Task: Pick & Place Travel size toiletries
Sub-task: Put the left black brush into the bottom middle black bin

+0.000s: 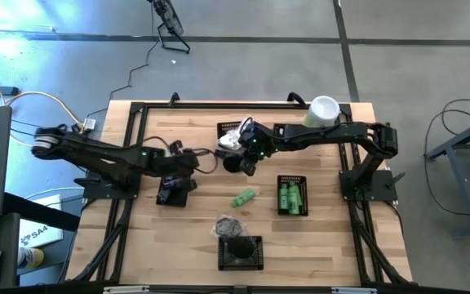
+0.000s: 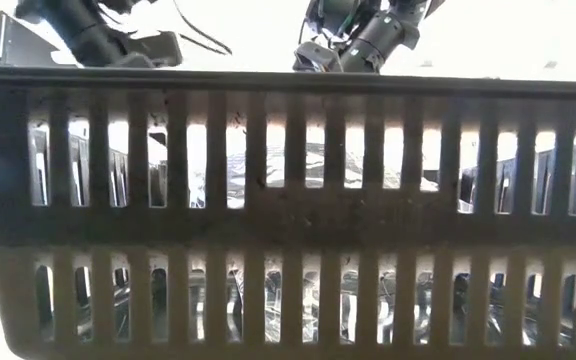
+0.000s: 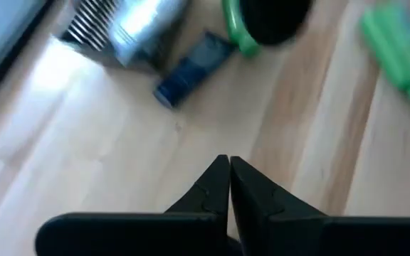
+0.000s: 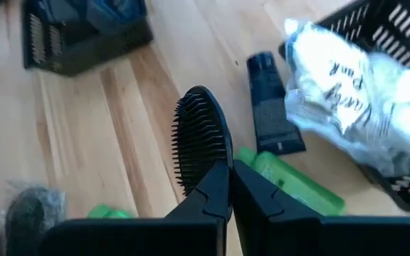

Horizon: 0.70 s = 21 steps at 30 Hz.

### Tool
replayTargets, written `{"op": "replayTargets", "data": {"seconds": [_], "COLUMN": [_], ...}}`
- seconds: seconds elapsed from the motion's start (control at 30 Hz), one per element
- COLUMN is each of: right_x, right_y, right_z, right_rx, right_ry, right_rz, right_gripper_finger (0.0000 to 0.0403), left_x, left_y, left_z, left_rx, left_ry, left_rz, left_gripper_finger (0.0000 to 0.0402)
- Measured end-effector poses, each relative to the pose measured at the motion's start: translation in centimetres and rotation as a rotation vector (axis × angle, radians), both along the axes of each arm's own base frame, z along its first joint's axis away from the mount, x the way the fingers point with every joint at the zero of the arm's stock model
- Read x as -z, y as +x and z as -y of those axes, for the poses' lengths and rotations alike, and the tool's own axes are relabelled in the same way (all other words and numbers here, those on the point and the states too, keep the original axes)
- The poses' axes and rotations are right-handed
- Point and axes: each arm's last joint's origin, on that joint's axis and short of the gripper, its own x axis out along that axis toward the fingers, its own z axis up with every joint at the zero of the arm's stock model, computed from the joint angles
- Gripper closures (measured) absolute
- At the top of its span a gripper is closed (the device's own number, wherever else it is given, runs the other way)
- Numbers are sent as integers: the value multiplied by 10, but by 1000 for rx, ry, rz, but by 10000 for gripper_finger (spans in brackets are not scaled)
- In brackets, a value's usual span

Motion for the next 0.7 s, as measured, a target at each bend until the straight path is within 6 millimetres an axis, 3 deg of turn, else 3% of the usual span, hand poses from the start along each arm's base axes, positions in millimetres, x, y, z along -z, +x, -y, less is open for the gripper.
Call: {"op": "replayTargets", "data": {"seconds": [0.33,0.47,0.7], "right_x": [-5,-11,-41], "right_y": [3,0,-14], "right_z": [-41,-61,-104], "right_rx": [-64,-43,-58], "right_ry": [-22,-47,-51], "right_rz": [19,26,132], "right_gripper_finger": [400,400,400], "left_x": [-16,-22,-22], "left_y": [-48,-57,-57], "left_z": [-4,-5,-5], "left_rx": [16,16,16], "left_ry": [0,-6,-5], "left_rz": [326,380,379], "left_gripper_finger": [391,391,391]}}
